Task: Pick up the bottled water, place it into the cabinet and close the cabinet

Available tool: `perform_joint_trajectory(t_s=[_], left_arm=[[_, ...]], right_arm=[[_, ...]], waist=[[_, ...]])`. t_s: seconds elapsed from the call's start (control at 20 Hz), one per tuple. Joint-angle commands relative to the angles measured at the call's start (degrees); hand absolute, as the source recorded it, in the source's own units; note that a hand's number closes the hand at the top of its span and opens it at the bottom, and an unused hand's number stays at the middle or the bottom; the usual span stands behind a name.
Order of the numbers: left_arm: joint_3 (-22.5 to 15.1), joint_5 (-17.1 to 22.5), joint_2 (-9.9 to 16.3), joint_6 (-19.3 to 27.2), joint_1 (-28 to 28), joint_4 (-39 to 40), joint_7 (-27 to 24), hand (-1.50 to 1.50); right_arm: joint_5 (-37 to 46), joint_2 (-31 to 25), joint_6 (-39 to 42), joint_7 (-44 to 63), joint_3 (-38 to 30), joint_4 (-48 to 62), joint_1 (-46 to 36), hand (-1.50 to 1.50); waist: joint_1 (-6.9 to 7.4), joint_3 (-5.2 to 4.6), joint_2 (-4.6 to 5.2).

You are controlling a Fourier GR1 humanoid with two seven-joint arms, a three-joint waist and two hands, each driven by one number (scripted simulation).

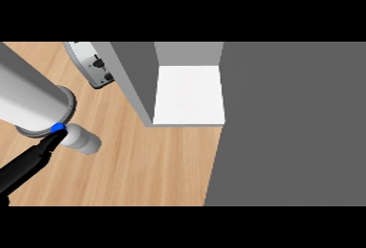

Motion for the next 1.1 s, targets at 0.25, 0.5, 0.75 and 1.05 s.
perform_joint_trajectory(t_s=[0.25,0.5,0.75,1.05], left_arm=[[2.3,6.5,-3.0,2.6,0.1,11.8,-12.8,-1.5],[8.7,16.6,-0.9,-1.1,0.9,20.1,-21.8,-1.5],[4.8,19.4,-3.5,-0.1,1.2,26.1,-29.4,-1.5],[11.6,25.1,-2.1,-5.7,-2.0,34.4,-36.5,-1.5]], right_arm=[[5.9,-3.1,-2.0,5.4,2.2,-8.6,-0.2,-1.5],[7.2,-4.8,-3.0,-0.3,5.3,-7.2,3.3,-1.5],[5.8,-3.8,-4.9,3.5,3.0,-4.6,-2.2,-1.5],[9.0,-5.9,-7.1,1.6,6.8,-7.3,1.3,-1.5]], waist=[[-0.11,-0.02,0.03],[-0.34,-0.05,-0.08],[0.11,-0.01,0.1],[-0.27,0.0,-0.04]])
